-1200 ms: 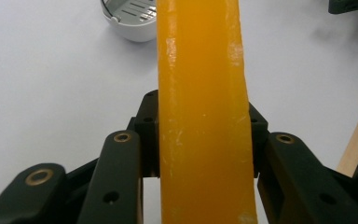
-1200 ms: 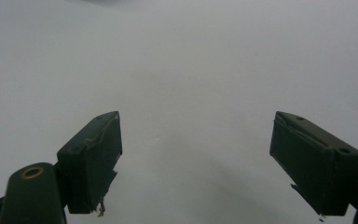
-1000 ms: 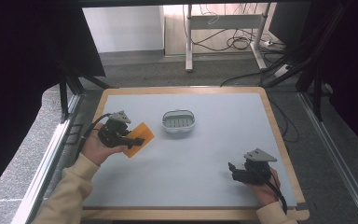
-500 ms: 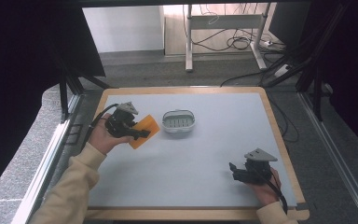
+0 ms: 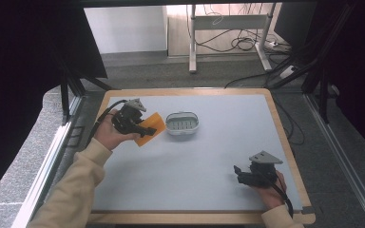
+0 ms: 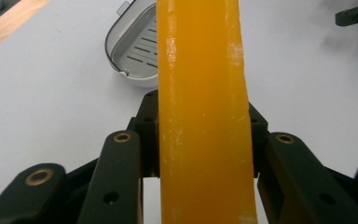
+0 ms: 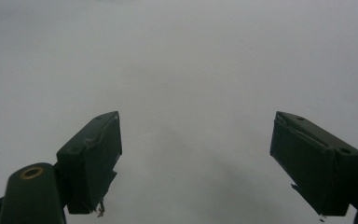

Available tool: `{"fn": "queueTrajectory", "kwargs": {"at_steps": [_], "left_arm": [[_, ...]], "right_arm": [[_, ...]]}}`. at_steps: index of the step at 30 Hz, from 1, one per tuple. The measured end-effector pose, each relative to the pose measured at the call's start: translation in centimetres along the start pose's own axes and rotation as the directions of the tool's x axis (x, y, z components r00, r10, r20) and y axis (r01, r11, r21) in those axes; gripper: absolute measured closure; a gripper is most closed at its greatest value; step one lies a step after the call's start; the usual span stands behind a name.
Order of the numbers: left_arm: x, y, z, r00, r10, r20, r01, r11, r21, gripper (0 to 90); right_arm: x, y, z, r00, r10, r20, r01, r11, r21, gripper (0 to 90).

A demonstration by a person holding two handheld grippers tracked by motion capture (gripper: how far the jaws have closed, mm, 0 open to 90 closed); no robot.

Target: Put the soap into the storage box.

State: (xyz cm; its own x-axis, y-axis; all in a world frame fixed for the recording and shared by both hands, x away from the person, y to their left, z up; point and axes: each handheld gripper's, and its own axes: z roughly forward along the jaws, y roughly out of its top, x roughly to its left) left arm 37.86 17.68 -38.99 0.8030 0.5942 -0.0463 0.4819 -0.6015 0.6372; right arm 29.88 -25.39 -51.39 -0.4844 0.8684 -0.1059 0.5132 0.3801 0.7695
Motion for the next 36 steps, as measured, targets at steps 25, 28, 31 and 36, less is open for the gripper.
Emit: {"fn": "queueTrajectory", "kwargs": {"at_steps": [25, 28, 31, 36], "left_arm": [[0.9, 2.8, 1.8, 0.997, 0.077, -0.008, -0.077, 0.9964, 0.037, 62.2], [1.1, 3.3, 2.1, 0.9962, 0.085, -0.014, -0.085, 0.9957, 0.038, 62.1], [1.1, 3.7, 2.3, 0.9956, 0.093, -0.016, -0.092, 0.9948, 0.042, 62.1], [1.2, 4.4, 2.6, 0.994, 0.109, -0.016, -0.108, 0.9933, 0.042, 62.1]], "right_arm": [[-0.2, 0.0, -0.1, 1.0, 0.002, 0.006, -0.002, 1.0, -0.001, 17.0], [-0.2, 0.0, 0.0, 1.0, 0.003, 0.006, -0.003, 1.0, -0.002, 17.0], [-0.2, 0.0, 0.0, 1.0, 0.002, 0.006, -0.002, 1.0, -0.002, 17.0], [-0.3, 0.0, 0.0, 1.0, 0.003, 0.008, -0.003, 1.0, -0.002, 17.1]]}}
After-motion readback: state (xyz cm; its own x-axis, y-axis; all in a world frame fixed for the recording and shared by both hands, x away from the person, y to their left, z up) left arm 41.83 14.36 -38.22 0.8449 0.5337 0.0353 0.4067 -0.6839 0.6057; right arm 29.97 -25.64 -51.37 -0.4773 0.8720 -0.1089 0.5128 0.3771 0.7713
